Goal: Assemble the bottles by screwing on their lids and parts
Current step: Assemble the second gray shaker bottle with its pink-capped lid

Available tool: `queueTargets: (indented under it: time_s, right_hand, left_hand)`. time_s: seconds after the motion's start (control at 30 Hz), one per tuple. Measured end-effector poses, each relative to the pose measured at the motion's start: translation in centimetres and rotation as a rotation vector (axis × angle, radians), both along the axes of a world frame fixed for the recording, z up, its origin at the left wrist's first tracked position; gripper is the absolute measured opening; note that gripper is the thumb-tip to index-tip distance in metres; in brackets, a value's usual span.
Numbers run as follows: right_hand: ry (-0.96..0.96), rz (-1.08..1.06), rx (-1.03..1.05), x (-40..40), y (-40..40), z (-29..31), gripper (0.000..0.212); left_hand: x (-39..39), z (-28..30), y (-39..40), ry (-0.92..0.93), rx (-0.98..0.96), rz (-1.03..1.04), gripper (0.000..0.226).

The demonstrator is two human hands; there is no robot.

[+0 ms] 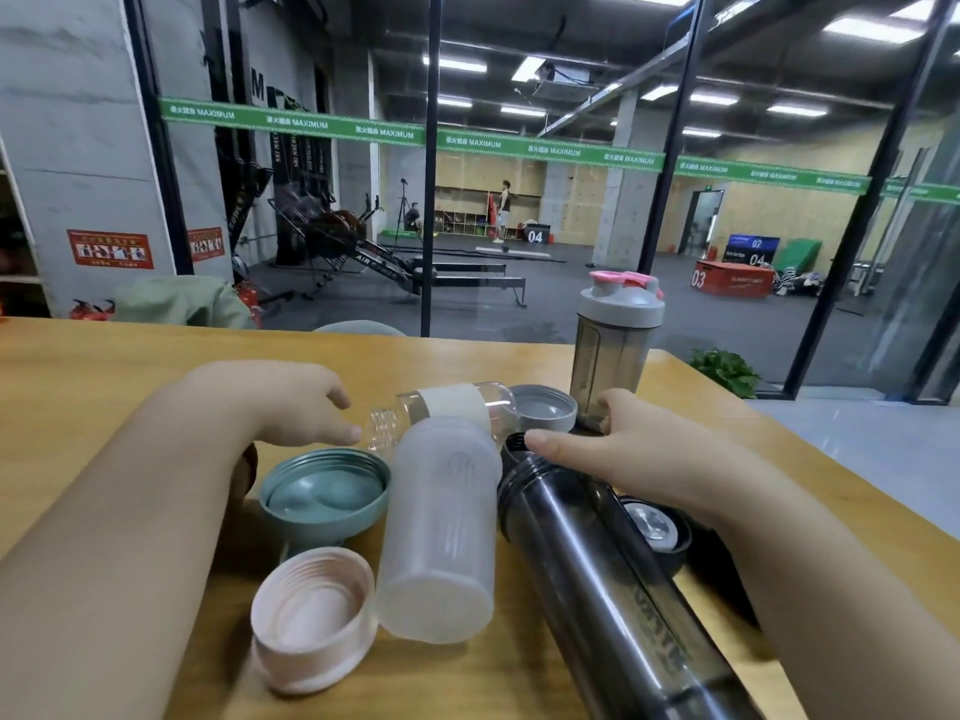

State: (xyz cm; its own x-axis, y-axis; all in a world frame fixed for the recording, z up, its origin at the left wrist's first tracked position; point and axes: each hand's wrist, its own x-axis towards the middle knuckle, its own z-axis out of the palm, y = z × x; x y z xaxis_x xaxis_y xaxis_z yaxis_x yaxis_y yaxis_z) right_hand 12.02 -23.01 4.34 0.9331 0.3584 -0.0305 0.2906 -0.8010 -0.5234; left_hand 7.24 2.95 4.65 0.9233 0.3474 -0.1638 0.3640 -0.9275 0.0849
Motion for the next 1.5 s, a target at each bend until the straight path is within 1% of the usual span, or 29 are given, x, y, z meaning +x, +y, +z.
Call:
queueTargets:
  time_s: [0.03, 0.1, 0.13, 0.17, 0.2, 0.23, 0.27, 0.3, 0.33, 0.43, 0.5, 0.57, 0.7, 0.87, 0.9, 0.93, 1.03, 1.07, 1.17, 1.27, 1.4, 1.47, 1.5]
  right_hand:
    - [0.011, 0.021, 0.038, -0.2, -0.3, -0.3, 0.080]
    - [0.021, 0.061, 0.057, -1.1, -0.6, -0.4, 0.035]
    - [0.035, 0.072, 0.040, -1.5, -0.6, -0.4, 0.028]
    - [0.045, 0.082, 0.019, -1.7, -0.7, -0.5, 0.033]
    - [0.044, 0.093, 0.001, -1.8, -0.8, -0.8, 0.056]
    - [0.044, 0.087, -0.037, -1.7, -0.7, -1.1, 0.083]
    - [0.051, 0.079, -0.073, -1.5, -0.6, -1.4, 0.100]
    - [0.054, 0.086, -0.103, -1.5, -0.5, -1.7, 0.108]
    - [0.060, 0.099, -0.131, -1.4, -0.5, -1.9, 0.111]
    - [0.090, 0.115, -0.206, -1.5, -0.5, -2.0, 0.115]
    - [0.098, 0.096, -0.245, -1.3, -0.5, -1.9, 0.114]
    - [0.106, 0.068, -0.247, -1.3, -0.7, -1.7, 0.105]
    - [0.119, 0.043, -0.204, -1.3, -0.9, -1.4, 0.091]
    - [0.099, 0.064, -0.115, -0.7, -1.4, -1.3, 0.056]
    - [0.099, 0.060, -0.088, -0.4, -1.6, -1.3, 0.055]
    - [0.101, 0.056, -0.057, -0.2, -1.7, -1.3, 0.060]
    - [0.113, 0.019, 0.077, 0.7, -2.2, -1.3, 0.094]
    - [0.110, 0.011, 0.119, 0.9, -2.4, -1.2, 0.100]
    - [0.090, 0.004, 0.223, 1.4, -2.9, -1.0, 0.101]
    - [0.095, -0.010, 0.299, 1.9, -3.5, -0.8, 0.110]
    - [0.177, -0.013, 0.451, 3.2, -4.1, -0.9, 0.087]
    - [0.228, -0.017, 0.526, 4.2, -4.4, -1.2, 0.079]
    - [0.257, -0.013, 0.560, 4.5, -4.5, -1.3, 0.069]
  left_hand:
    - [-0.1, 0.2, 0.0, -0.020, -0.020, -0.006, 0.055]
    - [-0.3, 0.3, -0.1, -0.052, -0.054, -0.016, 0.055]
    - [-0.4, 0.4, -0.3, -0.067, -0.063, -0.022, 0.054]
    - [-0.3, 0.4, -0.6, -0.083, -0.069, -0.032, 0.054]
    - [-0.2, 0.3, -0.9, -0.104, -0.076, -0.047, 0.052]
    - [0.0, 0.2, -1.4, -0.131, -0.086, -0.068, 0.051]
    - [0.2, 0.1, -1.9, -0.162, -0.101, -0.091, 0.050]
    - [0.5, -0.1, -2.5, -0.198, -0.112, -0.117, 0.049]
    - [0.8, -0.3, -3.2, -0.239, -0.116, -0.146, 0.048]
    - [1.5, -0.9, -5.0, -0.366, -0.122, -0.231, 0.043]
    - [1.8, -1.1, -5.6, -0.444, -0.110, -0.268, 0.040]
    - [1.9, -1.1, -5.9, -0.500, -0.115, -0.285, 0.039]
    - [1.8, -1.1, -5.8, -0.525, -0.116, -0.279, 0.042]
    - [1.8, -1.1, -5.8, -0.510, -0.112, -0.261, 0.042]
    - [1.9, -1.2, -5.8, -0.513, -0.113, -0.261, 0.042]
    - [2.0, -1.2, -5.7, -0.520, -0.115, -0.261, 0.042]
    - [2.4, -1.2, -5.4, -0.564, -0.134, -0.252, 0.040]
    - [2.6, -1.2, -5.3, -0.578, -0.146, -0.249, 0.039]
    - [3.1, -1.4, -5.5, -0.554, -0.168, -0.256, 0.039]
    - [3.5, -1.7, -6.0, -0.509, -0.207, -0.277, 0.039]
    - [4.1, -1.6, -6.4, -0.467, -0.203, -0.295, 0.037]
    - [4.9, -1.2, -6.7, -0.408, -0.147, -0.299, 0.037]
    - [5.6, -0.9, -6.7, -0.371, -0.107, -0.298, 0.038]
